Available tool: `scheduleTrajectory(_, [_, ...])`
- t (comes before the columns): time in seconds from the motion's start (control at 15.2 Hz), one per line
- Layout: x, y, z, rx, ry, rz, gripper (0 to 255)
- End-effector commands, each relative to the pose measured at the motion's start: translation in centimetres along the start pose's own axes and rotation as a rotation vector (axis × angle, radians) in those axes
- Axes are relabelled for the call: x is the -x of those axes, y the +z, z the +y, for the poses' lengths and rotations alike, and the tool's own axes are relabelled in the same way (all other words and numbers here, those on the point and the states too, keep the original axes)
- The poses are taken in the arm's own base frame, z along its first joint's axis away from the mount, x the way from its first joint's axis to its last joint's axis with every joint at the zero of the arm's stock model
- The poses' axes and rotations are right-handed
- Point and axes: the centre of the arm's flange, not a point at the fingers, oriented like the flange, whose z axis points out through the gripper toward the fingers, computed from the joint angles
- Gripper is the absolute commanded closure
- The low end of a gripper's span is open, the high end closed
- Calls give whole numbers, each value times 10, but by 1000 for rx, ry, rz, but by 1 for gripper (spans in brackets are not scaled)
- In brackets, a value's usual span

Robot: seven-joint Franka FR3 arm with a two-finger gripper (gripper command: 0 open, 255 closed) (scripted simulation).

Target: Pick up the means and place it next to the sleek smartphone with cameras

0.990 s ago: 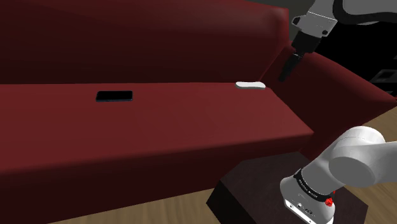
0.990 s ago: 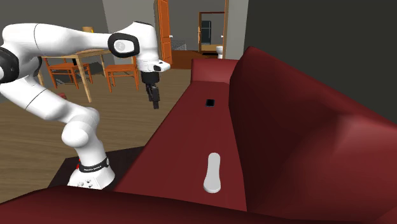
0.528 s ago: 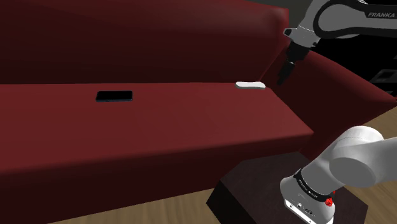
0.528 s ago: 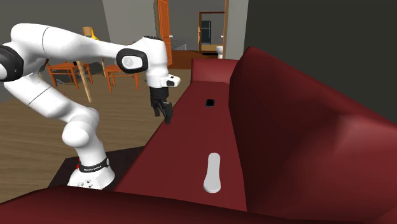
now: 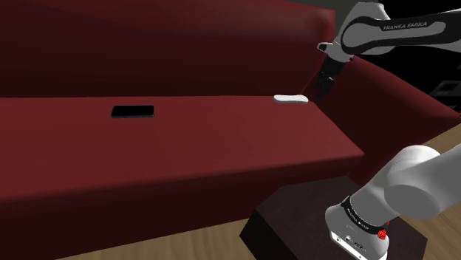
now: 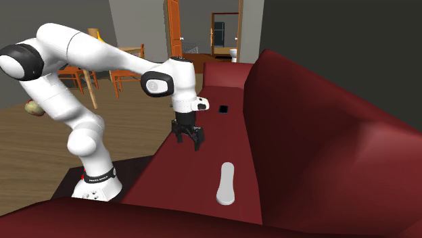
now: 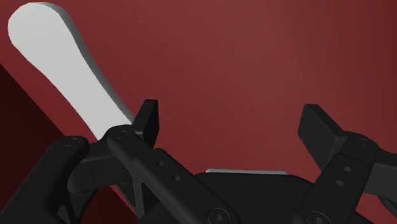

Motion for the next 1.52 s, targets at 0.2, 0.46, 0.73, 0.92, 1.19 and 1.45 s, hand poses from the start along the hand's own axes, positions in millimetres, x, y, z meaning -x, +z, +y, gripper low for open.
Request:
scheduleTrajectory(0.2, [-9,37,54,11,-164,0,0])
scheduleTrajectory(0.46, [-21,64,96,19,-291,1,0])
scheduleTrajectory(0.73, [-39,90,137,26,-418,2,0])
scheduleTrajectory(0.92, [-46,104,150,28,-459,2,0])
scheduleTrajectory(1.19, [-46,125,151,28,-459,2,0])
scheduleTrajectory(1.45, [-46,139,151,28,-459,2,0])
